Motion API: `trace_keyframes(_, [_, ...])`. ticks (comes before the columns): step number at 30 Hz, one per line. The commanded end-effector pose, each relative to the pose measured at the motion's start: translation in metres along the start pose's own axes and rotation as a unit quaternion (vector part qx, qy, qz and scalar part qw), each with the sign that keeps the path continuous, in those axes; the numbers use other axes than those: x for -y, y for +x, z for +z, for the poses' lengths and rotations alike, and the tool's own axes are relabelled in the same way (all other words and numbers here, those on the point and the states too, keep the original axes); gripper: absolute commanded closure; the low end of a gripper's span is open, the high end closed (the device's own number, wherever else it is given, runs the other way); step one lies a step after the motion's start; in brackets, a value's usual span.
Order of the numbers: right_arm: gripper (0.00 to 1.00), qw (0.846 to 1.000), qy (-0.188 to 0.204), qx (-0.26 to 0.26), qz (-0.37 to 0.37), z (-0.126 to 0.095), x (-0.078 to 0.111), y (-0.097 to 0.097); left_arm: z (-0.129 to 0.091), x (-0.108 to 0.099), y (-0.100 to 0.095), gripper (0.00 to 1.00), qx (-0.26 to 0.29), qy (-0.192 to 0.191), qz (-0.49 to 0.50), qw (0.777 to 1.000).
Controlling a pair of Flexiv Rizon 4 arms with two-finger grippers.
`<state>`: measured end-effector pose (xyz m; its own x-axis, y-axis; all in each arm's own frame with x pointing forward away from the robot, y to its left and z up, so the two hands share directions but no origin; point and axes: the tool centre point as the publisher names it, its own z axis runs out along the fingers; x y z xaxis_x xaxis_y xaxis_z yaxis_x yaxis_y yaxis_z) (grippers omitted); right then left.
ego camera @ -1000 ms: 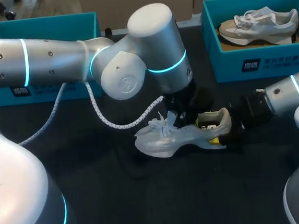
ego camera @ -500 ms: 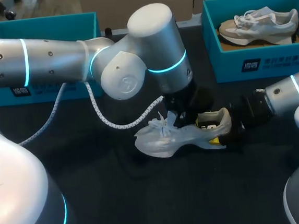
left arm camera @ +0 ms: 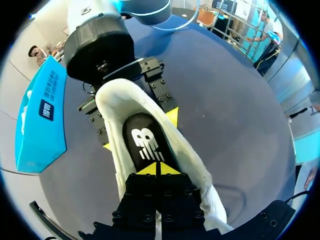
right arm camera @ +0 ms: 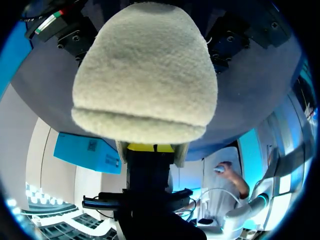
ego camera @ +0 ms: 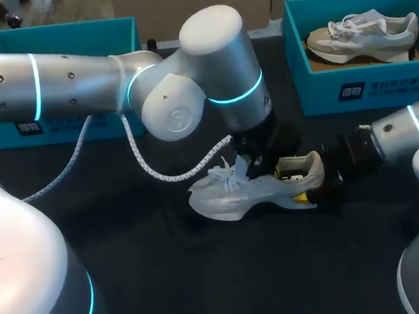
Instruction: Take the shoe out of the shoebox, open the shoe tongue, remove and reinsert the insole, then place the shoe into the shoebox
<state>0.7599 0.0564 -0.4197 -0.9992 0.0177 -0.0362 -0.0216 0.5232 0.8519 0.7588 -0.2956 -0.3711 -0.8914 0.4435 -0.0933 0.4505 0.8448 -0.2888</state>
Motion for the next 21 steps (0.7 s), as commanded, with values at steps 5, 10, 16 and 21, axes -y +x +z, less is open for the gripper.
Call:
trace_keyframes(5, [1.00, 1.000, 0.002, 0.000, 0.000, 0.005, 0.002, 0.002, -0.003, 0.007, -0.005, 1.00, 0.006, 0.006, -0.016, 1.000])
trace_keyframes(10, [1.00, 1.000, 0.002, 0.000, 0.000, 0.005, 0.002, 0.002, 0.005, 0.015, -0.008, 1.00, -0.005, 0.025, -0.021, 0.999])
trace_keyframes(16, [1.00, 1.000, 0.002, 0.000, 0.000, 0.005, 0.002, 0.002, 0.016, 0.020, -0.010, 1.00, -0.018, 0.038, -0.022, 0.999])
trace_keyframes(21, [1.00, 1.000, 0.002, 0.000, 0.000, 0.005, 0.002, 0.002, 0.023, 0.025, -0.008, 1.00, -0.026, 0.041, -0.019, 0.999])
